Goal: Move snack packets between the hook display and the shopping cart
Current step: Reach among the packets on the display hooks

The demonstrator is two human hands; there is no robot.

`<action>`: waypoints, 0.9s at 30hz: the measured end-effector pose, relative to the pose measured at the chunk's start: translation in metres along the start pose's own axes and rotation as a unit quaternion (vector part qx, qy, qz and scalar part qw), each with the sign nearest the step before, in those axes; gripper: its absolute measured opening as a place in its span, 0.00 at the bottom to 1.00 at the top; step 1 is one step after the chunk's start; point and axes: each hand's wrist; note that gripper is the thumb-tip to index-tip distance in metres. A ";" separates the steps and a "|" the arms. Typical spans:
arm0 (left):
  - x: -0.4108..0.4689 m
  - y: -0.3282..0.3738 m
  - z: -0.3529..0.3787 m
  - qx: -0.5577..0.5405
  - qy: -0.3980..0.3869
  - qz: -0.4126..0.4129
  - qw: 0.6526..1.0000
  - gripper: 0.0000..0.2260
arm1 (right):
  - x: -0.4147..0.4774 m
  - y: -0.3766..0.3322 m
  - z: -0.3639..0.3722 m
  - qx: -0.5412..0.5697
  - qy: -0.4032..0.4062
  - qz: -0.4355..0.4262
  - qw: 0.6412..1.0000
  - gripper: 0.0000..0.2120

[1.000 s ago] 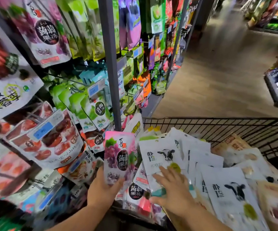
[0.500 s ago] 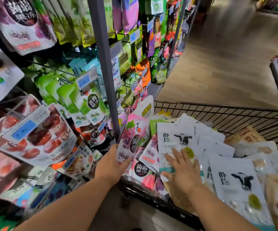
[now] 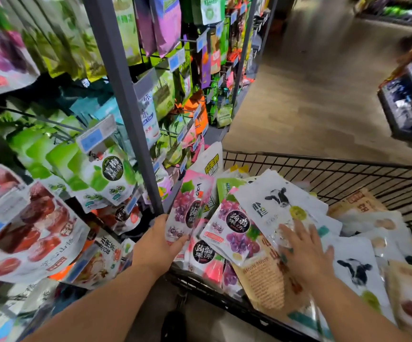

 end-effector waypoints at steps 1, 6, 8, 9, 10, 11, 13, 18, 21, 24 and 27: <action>0.005 0.001 0.000 -0.007 0.002 0.004 1.000 0.24 | 0.003 0.000 -0.001 -0.004 -0.001 0.005 1.000 0.27; 0.031 0.003 0.001 -0.008 -0.028 0.020 0.999 0.26 | 0.008 -0.023 -0.011 0.006 -0.032 0.084 0.996 0.31; 0.041 0.005 0.003 -0.007 -0.040 0.023 0.999 0.28 | 0.013 -0.033 -0.019 0.006 -0.036 0.124 0.992 0.34; 0.046 0.006 0.003 -0.009 -0.047 0.023 0.999 0.30 | 0.017 -0.037 -0.022 0.009 -0.041 0.141 0.989 0.36; 0.050 0.006 0.004 -0.012 -0.054 0.025 0.998 0.31 | 0.020 -0.040 -0.026 0.011 -0.048 0.157 0.986 0.38; 0.054 0.006 0.005 -0.015 -0.060 0.030 0.998 0.31 | 0.023 -0.044 -0.029 0.010 -0.054 0.172 0.983 0.40; 0.061 0.006 0.005 -0.024 -0.066 0.038 0.997 0.31 | 0.024 -0.050 -0.031 0.000 -0.023 0.176 0.984 0.40; 0.075 0.009 0.005 -0.037 -0.073 0.068 0.994 0.31 | 0.010 -0.075 -0.016 0.047 0.095 0.061 0.993 0.21; 0.082 0.011 0.006 -0.024 -0.077 0.071 0.994 0.31 | 0.011 -0.088 -0.005 0.116 0.018 0.082 0.990 0.18; 0.087 0.013 0.005 -0.019 -0.086 0.070 0.994 0.31 | 0.016 -0.092 -0.009 0.128 -0.009 0.096 0.987 0.17; 0.090 0.015 0.006 -0.016 -0.094 0.062 0.993 0.31 | 0.028 -0.094 -0.013 0.114 -0.032 0.114 0.986 0.21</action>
Point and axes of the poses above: each hand's wrist, its own x-axis towards the middle knuckle, its own z-axis out of the palm, y = z × x, and after that the axes turned 12 degrees about z, right-handed
